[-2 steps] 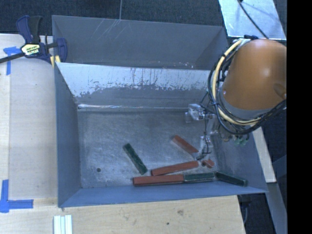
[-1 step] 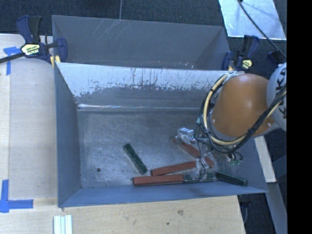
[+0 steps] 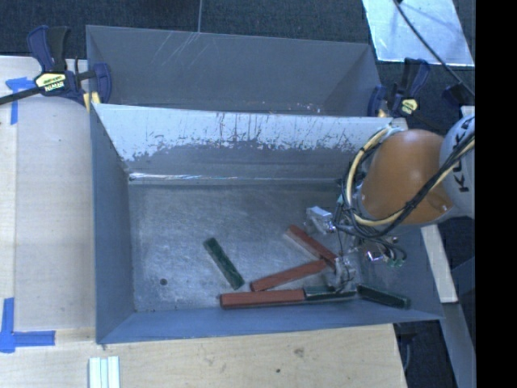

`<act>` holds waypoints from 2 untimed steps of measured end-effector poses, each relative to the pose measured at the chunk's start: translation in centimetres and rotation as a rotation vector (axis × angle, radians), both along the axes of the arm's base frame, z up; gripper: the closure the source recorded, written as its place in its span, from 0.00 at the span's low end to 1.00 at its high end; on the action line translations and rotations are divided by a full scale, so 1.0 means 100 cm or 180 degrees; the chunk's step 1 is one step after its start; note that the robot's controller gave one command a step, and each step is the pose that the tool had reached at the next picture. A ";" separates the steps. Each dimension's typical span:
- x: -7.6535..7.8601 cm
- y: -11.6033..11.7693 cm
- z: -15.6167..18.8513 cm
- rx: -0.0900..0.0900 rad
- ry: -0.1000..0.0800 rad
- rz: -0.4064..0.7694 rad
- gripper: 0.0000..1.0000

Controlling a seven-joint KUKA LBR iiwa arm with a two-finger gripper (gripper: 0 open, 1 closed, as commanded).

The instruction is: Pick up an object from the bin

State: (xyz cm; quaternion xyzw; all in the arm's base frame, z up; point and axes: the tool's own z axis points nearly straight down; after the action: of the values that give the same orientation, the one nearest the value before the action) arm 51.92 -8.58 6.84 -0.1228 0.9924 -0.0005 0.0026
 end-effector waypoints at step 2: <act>0.021 0.004 0.124 -0.0004 -0.0026 -0.0064 1.00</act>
Offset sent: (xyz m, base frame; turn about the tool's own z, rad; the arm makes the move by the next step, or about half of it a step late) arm 0.0000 0.0000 0.0000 0.0000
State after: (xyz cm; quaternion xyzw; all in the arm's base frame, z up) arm 54.07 -8.17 19.23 -0.1127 0.9936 -0.0017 0.0067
